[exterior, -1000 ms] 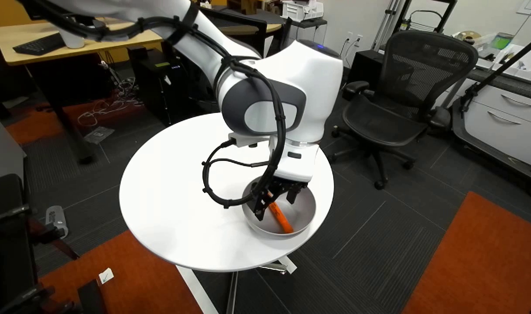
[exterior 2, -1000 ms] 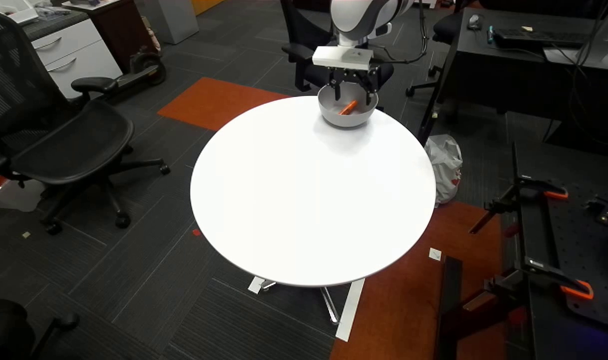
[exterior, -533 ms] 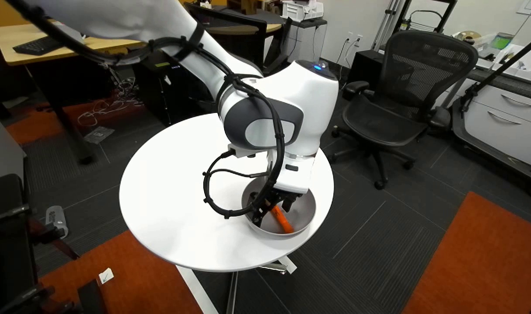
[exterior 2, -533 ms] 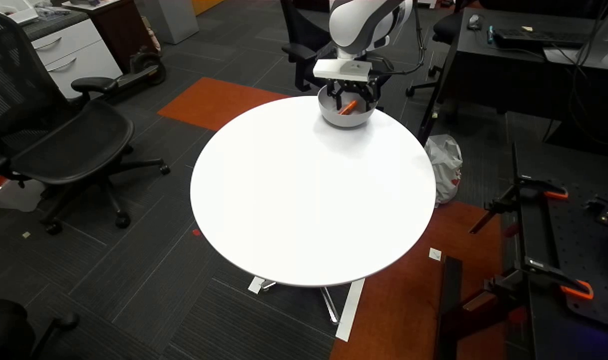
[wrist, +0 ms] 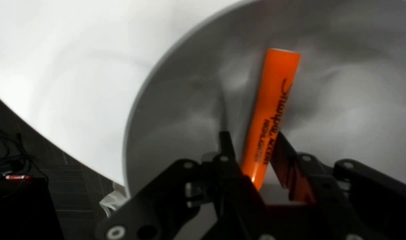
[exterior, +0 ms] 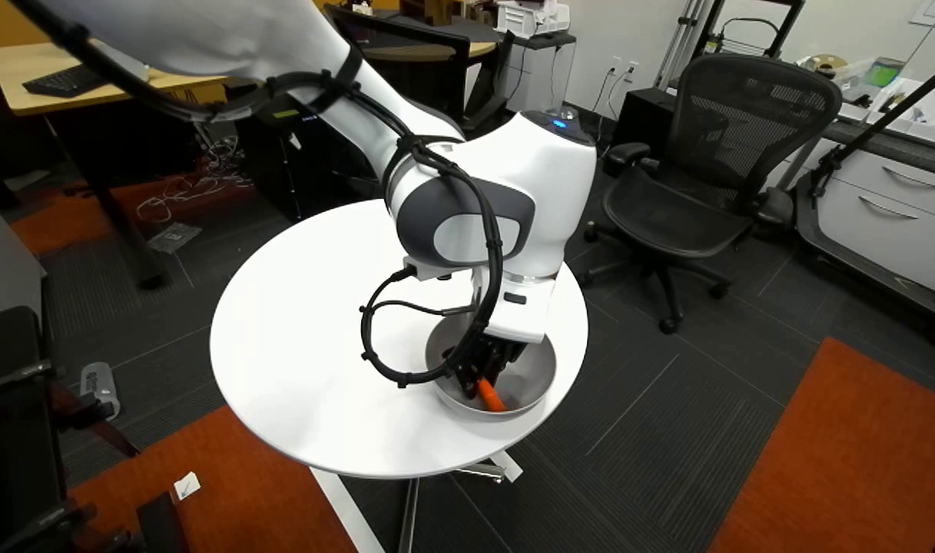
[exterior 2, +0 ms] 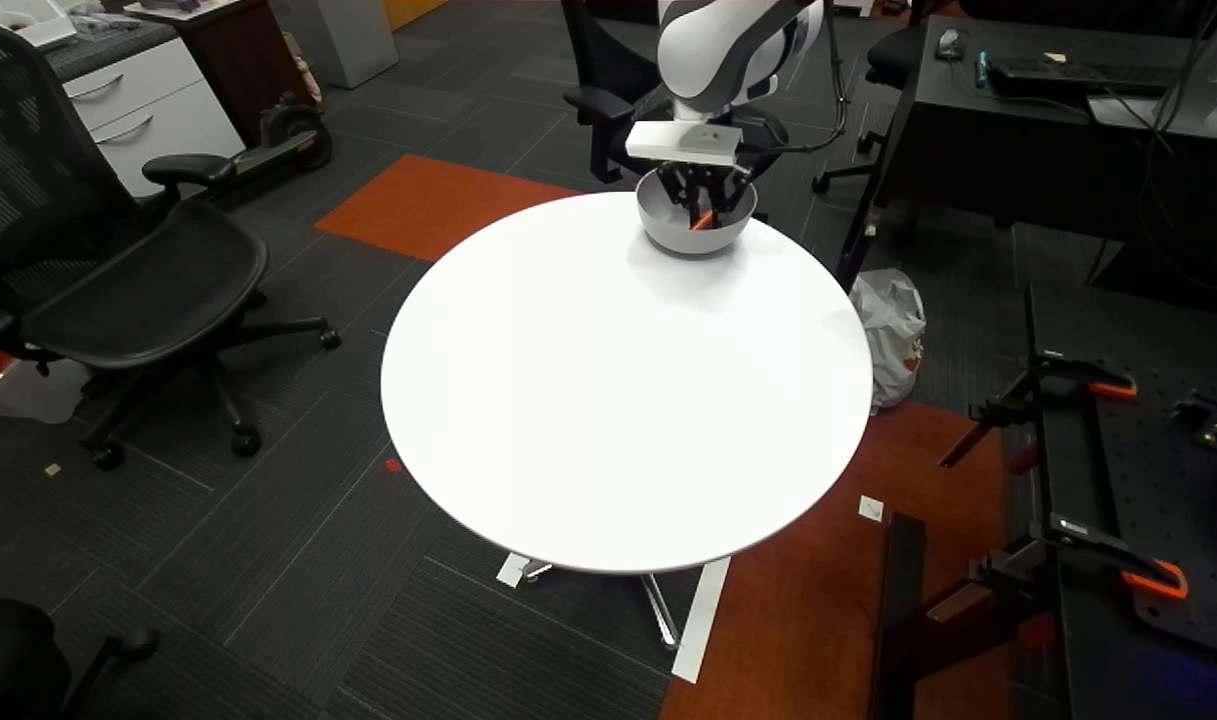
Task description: Remove the marker from the bowl.
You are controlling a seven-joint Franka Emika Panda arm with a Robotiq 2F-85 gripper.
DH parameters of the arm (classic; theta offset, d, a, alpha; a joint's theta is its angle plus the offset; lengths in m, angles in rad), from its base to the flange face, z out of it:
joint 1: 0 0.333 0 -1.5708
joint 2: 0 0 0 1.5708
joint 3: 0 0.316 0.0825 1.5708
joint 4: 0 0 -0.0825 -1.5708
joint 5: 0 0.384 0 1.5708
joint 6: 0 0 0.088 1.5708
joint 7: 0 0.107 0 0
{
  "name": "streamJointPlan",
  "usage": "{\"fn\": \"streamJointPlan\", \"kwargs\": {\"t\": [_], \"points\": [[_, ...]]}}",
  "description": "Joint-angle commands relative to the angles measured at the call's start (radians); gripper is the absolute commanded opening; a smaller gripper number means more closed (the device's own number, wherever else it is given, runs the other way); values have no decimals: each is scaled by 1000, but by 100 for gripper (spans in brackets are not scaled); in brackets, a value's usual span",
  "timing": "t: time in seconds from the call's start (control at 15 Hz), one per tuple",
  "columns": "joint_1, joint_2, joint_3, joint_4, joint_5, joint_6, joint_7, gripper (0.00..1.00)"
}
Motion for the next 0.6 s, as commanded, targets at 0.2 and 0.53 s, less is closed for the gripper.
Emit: {"fn": "streamJointPlan", "kwargs": {"t": [0.2, 0.53], "points": [[-9, -4, 3, 13, 28, 16, -17, 5], [27, -137, -11, -138, 12, 169, -24, 5]]}}
